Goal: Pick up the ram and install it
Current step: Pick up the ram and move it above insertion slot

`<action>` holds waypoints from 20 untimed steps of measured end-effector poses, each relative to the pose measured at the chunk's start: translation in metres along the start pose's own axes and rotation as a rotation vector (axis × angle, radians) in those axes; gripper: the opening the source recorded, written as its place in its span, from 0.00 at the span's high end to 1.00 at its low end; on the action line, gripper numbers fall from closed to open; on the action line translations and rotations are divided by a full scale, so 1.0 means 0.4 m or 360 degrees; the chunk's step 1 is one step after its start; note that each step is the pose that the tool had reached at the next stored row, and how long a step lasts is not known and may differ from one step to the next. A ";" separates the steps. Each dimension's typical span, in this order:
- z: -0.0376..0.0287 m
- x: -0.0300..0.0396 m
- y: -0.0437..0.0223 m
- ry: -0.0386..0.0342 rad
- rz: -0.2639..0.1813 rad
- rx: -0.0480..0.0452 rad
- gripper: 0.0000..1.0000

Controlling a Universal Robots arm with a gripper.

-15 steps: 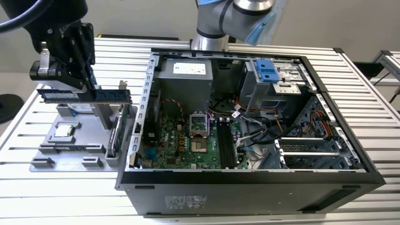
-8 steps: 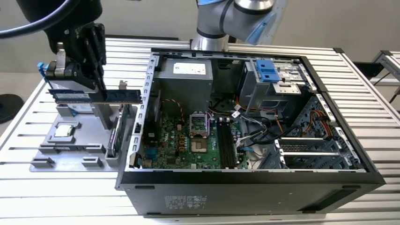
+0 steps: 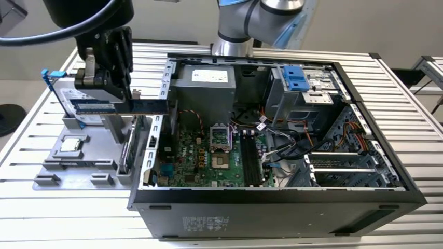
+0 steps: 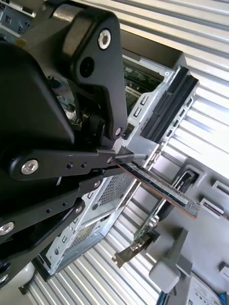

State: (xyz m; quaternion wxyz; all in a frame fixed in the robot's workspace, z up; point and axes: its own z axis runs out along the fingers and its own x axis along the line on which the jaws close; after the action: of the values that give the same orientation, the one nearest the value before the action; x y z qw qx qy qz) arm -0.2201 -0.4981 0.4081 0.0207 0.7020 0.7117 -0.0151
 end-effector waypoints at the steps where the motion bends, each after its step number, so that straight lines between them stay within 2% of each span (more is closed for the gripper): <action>1: 0.000 0.000 0.007 0.0000 0.0000 0.0000 1.00; 20: 0.001 -0.002 0.135 0.0000 0.0000 0.0001 1.00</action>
State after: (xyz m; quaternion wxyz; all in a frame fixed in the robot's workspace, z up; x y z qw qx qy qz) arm -0.1660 -0.4981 0.4081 0.0206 0.7020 0.7117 -0.0153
